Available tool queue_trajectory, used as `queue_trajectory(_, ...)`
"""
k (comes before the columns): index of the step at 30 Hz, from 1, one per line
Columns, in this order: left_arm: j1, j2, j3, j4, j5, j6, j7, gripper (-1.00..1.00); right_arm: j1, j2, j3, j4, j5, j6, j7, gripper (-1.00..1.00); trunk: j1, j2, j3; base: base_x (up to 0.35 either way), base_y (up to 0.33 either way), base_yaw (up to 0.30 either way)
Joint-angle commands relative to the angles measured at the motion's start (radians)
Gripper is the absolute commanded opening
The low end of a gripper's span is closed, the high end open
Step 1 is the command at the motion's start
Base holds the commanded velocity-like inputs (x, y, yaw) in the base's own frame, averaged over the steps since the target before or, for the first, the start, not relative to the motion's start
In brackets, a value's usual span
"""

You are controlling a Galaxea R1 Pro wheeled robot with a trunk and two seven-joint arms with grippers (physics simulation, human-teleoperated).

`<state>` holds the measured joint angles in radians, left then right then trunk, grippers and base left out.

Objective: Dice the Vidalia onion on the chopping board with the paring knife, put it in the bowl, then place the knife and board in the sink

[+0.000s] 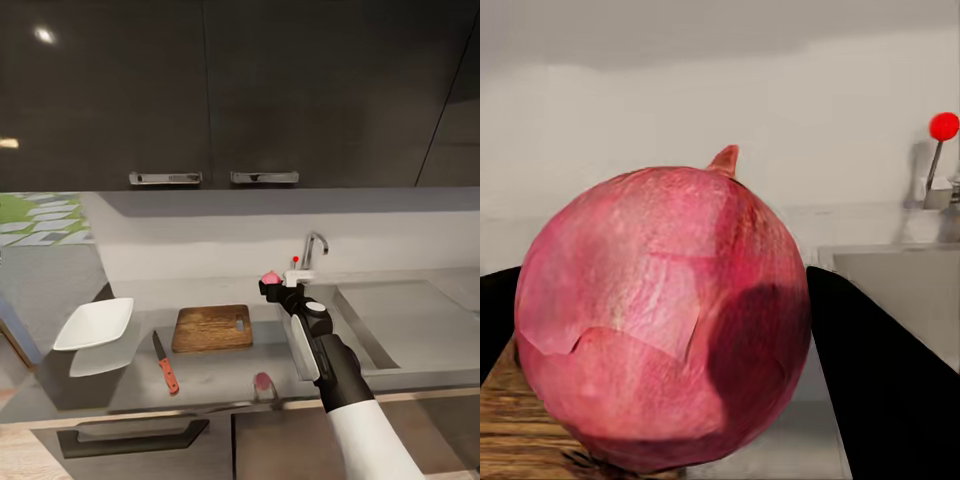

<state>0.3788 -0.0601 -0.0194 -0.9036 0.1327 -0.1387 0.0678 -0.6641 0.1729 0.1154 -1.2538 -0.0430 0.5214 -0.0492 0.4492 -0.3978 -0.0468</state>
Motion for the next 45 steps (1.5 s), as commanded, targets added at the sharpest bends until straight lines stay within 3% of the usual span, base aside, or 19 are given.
queue_trajectory(1, 0.0, 0.0, -0.002, -0.001, 0.01, -0.002, 0.003, 1.0, 0.0, 0.001, 0.001, 0.0, -0.006, 0.005, -0.006, -1.0, 0.001, -0.002, 0.0, 0.0, 0.316, 0.0)
queue_trajectory(11, 0.0, 0.0, -0.002, -0.001, 0.01, -0.002, 0.003, 1.0, 0.002, 0.002, 0.017, 0.028, -0.006, 0.005, -0.006, -1.0, 0.001, -0.002, 0.016, 0.0, 0.316, 0.0)
queue_trajectory(18, 0.0, 0.0, -0.002, -0.001, 0.01, -0.002, 0.003, 1.0, 0.002, 0.002, 0.055, 0.075, -0.006, 0.003, -0.006, -1.0, 0.001, -0.002, 0.027, 0.0, 0.316, 0.0)
queue_trajectory(27, 0.0, 0.0, -0.002, -0.002, 0.01, -0.002, 0.003, 1.0, 0.002, 0.002, 0.059, 0.123, -0.006, 0.001, -0.003, -1.0, 0.001, -0.002, 0.042, 0.0, 0.301, 0.0)
queue_trajectory(37, 0.0, 0.0, -0.002, -0.003, 0.01, -0.002, 0.003, 1.0, 0.002, 0.002, 0.059, 0.268, -0.005, -0.013, 0.0, -1.0, 0.001, -0.002, 0.049, 0.0, 0.073, 0.0)
queue_trajectory(45, 0.0, 0.0, -0.002, -0.003, 0.01, -0.002, 0.003, 1.0, 0.003, 0.002, 0.057, 0.33, -0.002, -0.048, -0.002, -1.0, 0.001, -0.002, 0.049, 0.0, 0.003, 0.0)
